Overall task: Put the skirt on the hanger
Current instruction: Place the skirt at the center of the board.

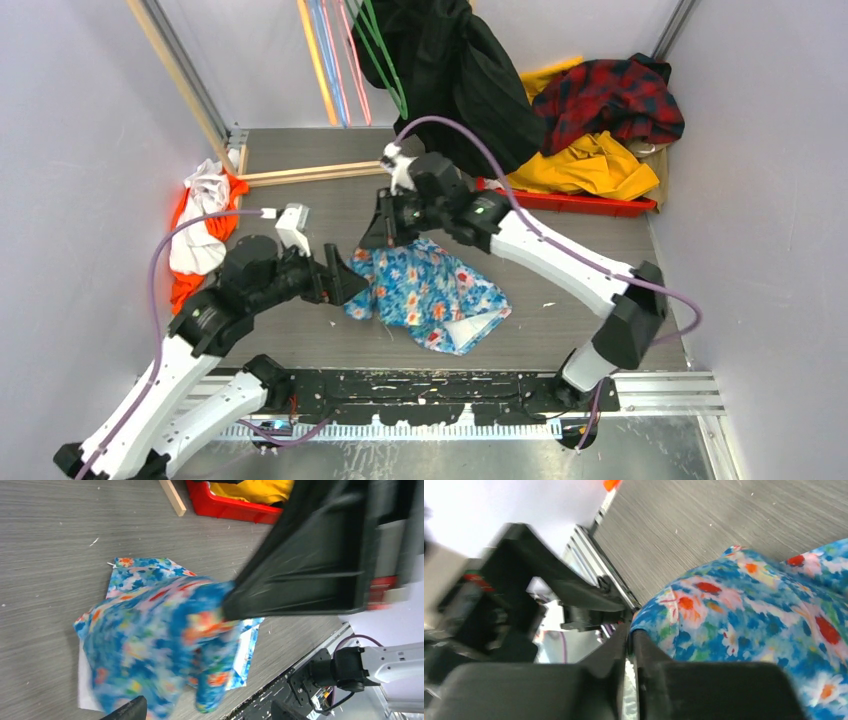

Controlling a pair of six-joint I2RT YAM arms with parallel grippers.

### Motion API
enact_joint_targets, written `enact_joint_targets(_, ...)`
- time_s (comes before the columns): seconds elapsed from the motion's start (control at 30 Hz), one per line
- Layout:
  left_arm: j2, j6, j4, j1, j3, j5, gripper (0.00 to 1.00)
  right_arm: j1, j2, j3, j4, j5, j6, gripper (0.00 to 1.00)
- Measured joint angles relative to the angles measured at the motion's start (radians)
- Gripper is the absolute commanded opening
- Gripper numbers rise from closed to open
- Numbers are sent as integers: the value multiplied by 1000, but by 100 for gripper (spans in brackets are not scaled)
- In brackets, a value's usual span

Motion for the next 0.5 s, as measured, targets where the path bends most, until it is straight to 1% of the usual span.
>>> enact_joint_targets(0.03,-33,-4,-20,0,0,-13,88,19,32,4,6,4,-1,46)
enact_joint_targets(0.1,-81,-14,-60,0,0,-35,88,47,74,7,10,4,-5,59)
enact_joint_targets(0.13,-106,-22,-79,0,0,-45,88,60,86,8,6,5,-14,63)
enact_joint_targets(0.23,-144,-32,-126,0,1,-69,88,84,73,5,-30,35,-56,67)
enact_joint_targets(0.3,-140,-36,-147,0,0,-79,88,87,26,-17,-62,95,-88,66)
enact_joint_targets(0.4,-118,-48,-153,0,-11,-84,88,85,-94,-96,-120,196,-133,57)
enact_joint_targets(0.5,-75,-52,-134,0,-44,-85,88,82,-197,-185,-158,261,-162,50)
